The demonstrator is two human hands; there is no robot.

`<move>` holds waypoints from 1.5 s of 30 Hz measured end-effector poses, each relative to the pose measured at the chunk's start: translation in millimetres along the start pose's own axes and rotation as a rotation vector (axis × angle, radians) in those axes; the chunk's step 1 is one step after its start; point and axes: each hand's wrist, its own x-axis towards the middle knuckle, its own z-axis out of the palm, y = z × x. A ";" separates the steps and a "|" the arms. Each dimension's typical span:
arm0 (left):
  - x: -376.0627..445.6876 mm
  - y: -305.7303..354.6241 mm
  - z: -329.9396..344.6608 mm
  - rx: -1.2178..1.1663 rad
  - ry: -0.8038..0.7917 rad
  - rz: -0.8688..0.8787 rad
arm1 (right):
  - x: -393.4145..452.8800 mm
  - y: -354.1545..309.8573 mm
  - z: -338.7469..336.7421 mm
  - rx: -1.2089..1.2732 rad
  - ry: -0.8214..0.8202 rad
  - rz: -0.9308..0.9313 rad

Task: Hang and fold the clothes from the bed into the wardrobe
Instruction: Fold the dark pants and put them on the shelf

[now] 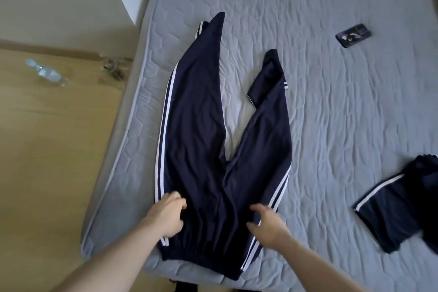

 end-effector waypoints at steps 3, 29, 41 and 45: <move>53.5 11.7 -43.5 -0.015 0.116 -0.004 | 49.9 -12.6 -61.0 0.113 0.238 0.003; 246.0 24.7 -66.5 0.065 0.271 -0.221 | 297.5 -48.3 -215.2 1.187 0.461 0.134; 251.0 25.7 -64.4 0.080 0.260 -0.228 | 324.0 -92.4 -217.2 1.092 0.295 0.062; 250.3 26.9 -65.6 0.086 0.257 -0.231 | 329.4 -101.8 -227.6 1.272 0.483 -0.022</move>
